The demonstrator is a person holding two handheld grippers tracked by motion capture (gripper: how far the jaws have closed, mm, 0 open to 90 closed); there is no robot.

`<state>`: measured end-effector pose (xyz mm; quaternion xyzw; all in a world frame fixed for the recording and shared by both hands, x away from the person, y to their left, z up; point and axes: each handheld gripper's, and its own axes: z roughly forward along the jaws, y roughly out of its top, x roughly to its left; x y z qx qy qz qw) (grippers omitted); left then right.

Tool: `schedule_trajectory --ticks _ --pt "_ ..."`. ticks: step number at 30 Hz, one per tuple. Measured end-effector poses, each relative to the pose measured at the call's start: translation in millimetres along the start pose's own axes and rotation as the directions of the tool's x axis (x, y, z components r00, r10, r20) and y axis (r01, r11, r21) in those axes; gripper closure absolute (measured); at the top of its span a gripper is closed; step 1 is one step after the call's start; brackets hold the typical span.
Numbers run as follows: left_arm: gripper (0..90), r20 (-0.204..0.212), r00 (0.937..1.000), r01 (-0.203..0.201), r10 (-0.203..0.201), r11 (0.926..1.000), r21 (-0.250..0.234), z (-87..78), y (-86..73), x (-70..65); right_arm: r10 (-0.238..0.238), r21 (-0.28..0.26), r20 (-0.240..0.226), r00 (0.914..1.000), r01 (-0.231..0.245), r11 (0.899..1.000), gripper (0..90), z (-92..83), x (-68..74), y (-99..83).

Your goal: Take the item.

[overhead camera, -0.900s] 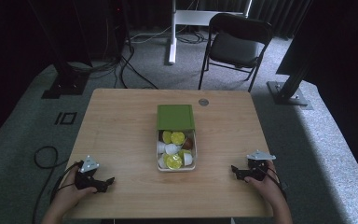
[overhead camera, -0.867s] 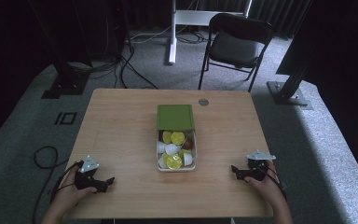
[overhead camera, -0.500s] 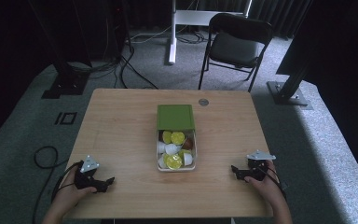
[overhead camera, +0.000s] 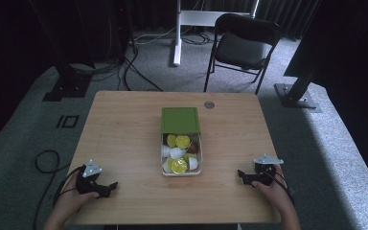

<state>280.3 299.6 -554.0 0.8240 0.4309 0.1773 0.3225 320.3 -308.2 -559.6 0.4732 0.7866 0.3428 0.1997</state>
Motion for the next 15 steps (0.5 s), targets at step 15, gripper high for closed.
schedule_trajectory --ticks 15 --pt "0.9 0.007 1.0 0.006 -0.006 1.0 -0.006 -1.3 3.5 -7.2 0.0 0.0 0.0 1.0 0.0 1.0 11.8 0.0 0.0 0.0"
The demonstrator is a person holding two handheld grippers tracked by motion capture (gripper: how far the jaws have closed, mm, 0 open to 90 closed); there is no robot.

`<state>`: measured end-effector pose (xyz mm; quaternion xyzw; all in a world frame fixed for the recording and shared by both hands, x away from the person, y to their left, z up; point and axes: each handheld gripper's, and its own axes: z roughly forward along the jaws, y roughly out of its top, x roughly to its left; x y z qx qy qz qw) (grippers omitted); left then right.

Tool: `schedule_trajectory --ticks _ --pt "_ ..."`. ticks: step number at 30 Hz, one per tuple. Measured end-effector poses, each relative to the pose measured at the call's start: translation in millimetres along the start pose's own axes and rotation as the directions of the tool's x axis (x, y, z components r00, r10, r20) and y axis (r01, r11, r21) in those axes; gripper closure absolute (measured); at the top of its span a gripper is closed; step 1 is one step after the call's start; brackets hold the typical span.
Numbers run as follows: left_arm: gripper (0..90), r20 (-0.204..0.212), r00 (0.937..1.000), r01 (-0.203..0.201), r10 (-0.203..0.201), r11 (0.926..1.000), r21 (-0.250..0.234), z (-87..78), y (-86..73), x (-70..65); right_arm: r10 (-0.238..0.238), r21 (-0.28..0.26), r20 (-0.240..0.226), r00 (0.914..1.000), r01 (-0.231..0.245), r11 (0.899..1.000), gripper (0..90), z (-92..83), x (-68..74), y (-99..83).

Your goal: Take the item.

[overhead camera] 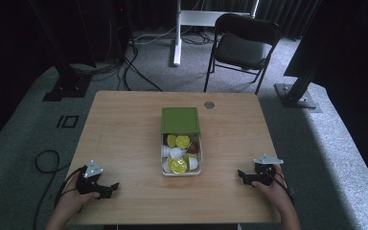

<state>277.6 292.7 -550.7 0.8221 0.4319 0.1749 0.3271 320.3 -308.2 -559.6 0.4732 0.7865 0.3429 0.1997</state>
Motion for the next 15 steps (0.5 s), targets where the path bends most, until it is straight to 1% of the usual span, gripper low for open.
schedule_trajectory --ticks 3,5,6,7,10,13,15 --pt "0.9 0.0 0.9997 -0.026 0.026 0.9996 -0.007 -2.3 5.3 -4.3 0.0 0.0 0.0 1.0 0.0 1.0 11.8 0.0 0.0 0.0" --pt "0.9 0.002 0.9997 -0.026 0.026 0.9995 -0.017 -3.1 7.3 -5.7 0.0 0.0 0.0 1.0 0.0 1.0 11.8 0.0 0.0 0.0" --pt "0.9 0.006 0.9995 -0.031 0.031 0.9993 -0.023 -4.5 11.0 -7.8 0.0 0.0 0.0 1.0 0.0 1.0 11.8 0.0 0.0 0.0" --pt "0.9 0.008 0.9992 -0.04 0.04 0.999 -0.02 -5.0 12.7 -8.6 0.0 0.0 0.0 1.0 0.0 1.0 11.8 0.0 0.0 0.0" --pt "0.9 0.009 0.9987 -0.05 0.05 0.9985 -0.022 -6.8 18.3 -10.2 0.0 0.0 0.0 1.0 0.0 1.0 11.8 0.0 0.0 0.0" --pt "0.9 0.014 0.9987 -0.048 0.049 0.9983 -0.032 -8.3 22.6 -10.6 0.0 0.0 0.0 1.0 0.0 1.0 11.8 0.0 0.0 0.0" --pt "0.9 0.01 0.9984 -0.056 0.056 0.9978 -0.035 -9.6 27.3 -11.1 0.0 0.0 0.0 1.0 0.0 1.0 11.8 0.0 0.0 0.0"
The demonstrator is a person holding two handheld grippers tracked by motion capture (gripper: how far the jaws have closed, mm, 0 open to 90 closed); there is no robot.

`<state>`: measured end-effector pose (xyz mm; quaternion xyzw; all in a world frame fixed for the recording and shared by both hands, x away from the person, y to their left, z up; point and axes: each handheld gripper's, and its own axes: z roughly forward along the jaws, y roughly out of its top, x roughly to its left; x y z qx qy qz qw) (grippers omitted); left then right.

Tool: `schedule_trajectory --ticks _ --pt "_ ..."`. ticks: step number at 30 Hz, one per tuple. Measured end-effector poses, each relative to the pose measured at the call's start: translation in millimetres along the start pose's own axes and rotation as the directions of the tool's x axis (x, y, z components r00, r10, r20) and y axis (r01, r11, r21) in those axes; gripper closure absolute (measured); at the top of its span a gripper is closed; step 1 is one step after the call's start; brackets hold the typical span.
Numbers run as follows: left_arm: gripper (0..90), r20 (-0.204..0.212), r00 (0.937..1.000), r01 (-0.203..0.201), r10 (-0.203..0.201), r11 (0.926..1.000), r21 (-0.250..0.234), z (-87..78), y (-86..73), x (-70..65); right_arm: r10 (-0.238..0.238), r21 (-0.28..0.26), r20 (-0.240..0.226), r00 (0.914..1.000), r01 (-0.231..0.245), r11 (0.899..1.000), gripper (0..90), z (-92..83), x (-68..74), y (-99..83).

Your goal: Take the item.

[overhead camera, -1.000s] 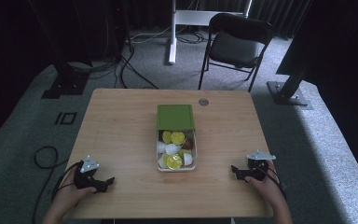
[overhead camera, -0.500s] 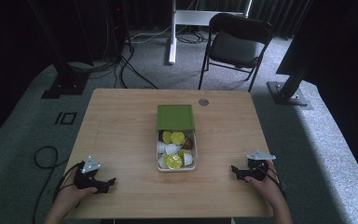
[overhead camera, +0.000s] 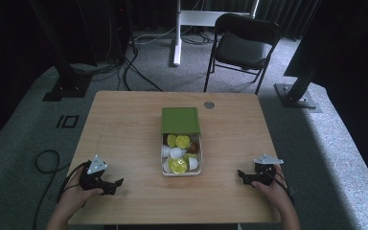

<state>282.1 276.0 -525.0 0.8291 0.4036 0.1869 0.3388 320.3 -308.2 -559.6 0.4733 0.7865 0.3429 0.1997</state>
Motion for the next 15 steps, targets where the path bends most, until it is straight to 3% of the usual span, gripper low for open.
schedule_trajectory --ticks 9,15 --pt "0.9 0.04 0.998 -0.046 0.049 0.9975 -0.054 -2.6 30.4 -5.9 0.0 0.0 0.0 1.0 0.0 1.0 11.8 0.0 0.0 0.0" --pt "0.9 0.064 0.9923 -0.101 0.106 0.992 -0.075 -1.4 52.3 -13.6 0.001 0.0 0.0 1.0 -0.001 1.0 11.8 0.0 0.1 0.0"
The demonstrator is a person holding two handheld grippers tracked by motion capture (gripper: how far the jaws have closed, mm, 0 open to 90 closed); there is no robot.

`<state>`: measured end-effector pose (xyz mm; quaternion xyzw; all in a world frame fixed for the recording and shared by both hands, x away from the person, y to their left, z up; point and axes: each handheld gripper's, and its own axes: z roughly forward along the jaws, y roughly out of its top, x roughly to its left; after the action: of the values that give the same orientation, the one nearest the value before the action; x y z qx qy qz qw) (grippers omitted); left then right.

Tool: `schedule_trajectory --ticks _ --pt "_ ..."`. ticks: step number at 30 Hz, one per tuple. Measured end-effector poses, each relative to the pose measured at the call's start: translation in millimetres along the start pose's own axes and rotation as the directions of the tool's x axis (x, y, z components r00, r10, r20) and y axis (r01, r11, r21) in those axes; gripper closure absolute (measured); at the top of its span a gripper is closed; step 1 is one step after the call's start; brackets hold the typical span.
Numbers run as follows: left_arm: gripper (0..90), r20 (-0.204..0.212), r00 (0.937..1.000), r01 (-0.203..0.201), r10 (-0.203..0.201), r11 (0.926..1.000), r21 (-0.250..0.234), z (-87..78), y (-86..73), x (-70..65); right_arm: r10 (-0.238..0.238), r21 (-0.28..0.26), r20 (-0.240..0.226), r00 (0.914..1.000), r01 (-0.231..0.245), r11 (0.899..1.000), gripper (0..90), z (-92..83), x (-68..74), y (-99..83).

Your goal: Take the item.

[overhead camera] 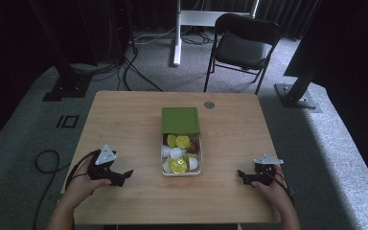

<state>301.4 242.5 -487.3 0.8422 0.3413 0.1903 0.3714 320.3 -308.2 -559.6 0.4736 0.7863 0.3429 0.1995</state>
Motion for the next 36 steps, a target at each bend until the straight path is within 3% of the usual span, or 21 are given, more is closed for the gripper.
schedule_trajectory --ticks 9,18,19,23,30,31,34,36 --pt "0.9 0.035 0.9984 -0.043 0.045 0.9977 -0.052 1.0 28.3 -7.6 0.0 0.0 0.0 1.0 0.0 1.0 11.8 0.0 0.0 0.0" --pt "0.9 0.041 0.9939 -0.1 0.103 0.9922 -0.075 1.0 49.8 -15.0 -0.001 0.0 0.0 1.0 0.001 1.0 11.8 0.0 -0.1 0.0" --pt "0.9 0.048 0.9915 -0.116 0.121 0.9889 -0.092 0.4 55.6 -18.2 0.0 0.0 0.0 1.0 0.0 1.0 11.8 0.0 0.0 0.0" --pt "0.9 0.078 0.9888 -0.116 0.127 0.9846 -0.131 0.6 67.0 -22.6 -0.001 0.0 0.0 1.0 0.001 1.0 11.8 0.0 0.0 0.0" --pt "0.9 0.101 0.9823 -0.142 0.158 0.9794 -0.143 5.4 80.3 -30.8 0.0 0.0 0.0 1.0 0.0 1.0 11.8 0.0 -0.1 0.0" --pt "0.9 0.104 0.978 -0.165 0.181 0.9753 -0.147 8.4 87.0 -36.1 0.0 0.0 0.0 1.0 0.0 1.0 11.8 0.0 0.0 0.0" --pt "0.9 0.131 0.973 -0.167 0.19 0.9717 -0.167 11.3 96.3 -41.7 0.0 0.0 0.0 1.0 0.0 1.0 11.8 0.0 0.0 0.0" --pt "0.9 0.131 0.9677 -0.193 0.215 0.9673 -0.165 14.1 102.5 -45.3 0.0 0.0 0.0 1.0 0.0 1.0 11.8 0.0 0.0 0.0"
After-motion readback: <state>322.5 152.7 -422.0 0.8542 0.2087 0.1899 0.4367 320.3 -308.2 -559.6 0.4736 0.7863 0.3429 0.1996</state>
